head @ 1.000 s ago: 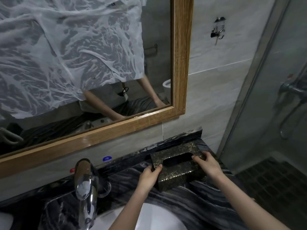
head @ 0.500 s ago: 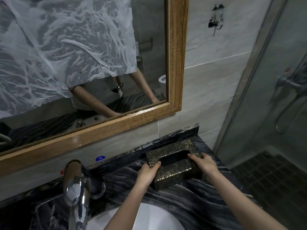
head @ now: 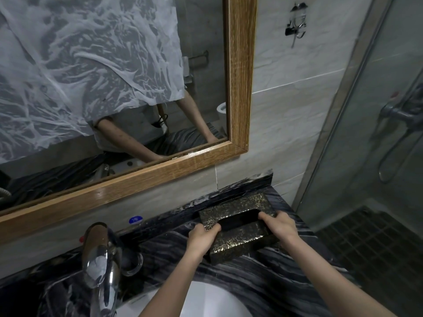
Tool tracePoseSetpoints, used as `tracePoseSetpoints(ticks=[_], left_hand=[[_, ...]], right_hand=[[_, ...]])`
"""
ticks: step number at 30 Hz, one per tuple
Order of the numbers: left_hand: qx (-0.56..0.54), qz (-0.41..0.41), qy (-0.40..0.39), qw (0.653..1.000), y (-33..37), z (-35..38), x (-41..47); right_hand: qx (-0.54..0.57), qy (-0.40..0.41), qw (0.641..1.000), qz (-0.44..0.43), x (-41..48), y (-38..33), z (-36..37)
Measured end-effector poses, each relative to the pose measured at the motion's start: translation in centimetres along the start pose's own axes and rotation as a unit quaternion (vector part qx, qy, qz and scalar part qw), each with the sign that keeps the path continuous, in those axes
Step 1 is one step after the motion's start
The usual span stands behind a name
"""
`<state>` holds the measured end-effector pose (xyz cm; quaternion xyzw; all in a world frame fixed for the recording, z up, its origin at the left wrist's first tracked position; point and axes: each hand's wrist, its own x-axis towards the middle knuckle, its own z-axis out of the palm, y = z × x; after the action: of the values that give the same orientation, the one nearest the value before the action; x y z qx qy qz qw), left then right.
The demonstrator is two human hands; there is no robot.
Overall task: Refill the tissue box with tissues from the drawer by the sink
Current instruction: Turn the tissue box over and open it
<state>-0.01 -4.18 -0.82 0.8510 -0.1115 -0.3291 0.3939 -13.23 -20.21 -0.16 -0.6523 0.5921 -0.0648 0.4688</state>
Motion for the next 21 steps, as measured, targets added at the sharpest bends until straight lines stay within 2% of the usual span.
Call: tracePoseSetpoints(ticks=[5,13,21], left_hand=[[0.023,0.016,0.005,1.0,0.1,-0.4,-0.8],[-0.014,0.008,-0.004,1.0,0.0,-1.3,-3.2],[0.0,0.013,0.012,1.0,-0.2,-1.8,-6.5]], right_hand=[[-0.046,0.014,0.999,-0.012,-0.7,-0.1,-0.4],[-0.106,0.035,0.992,-0.051,-3.2,-0.3,-1.3],[-0.154,0.046,0.984,-0.078,-6.4,0.4,-2.7]])
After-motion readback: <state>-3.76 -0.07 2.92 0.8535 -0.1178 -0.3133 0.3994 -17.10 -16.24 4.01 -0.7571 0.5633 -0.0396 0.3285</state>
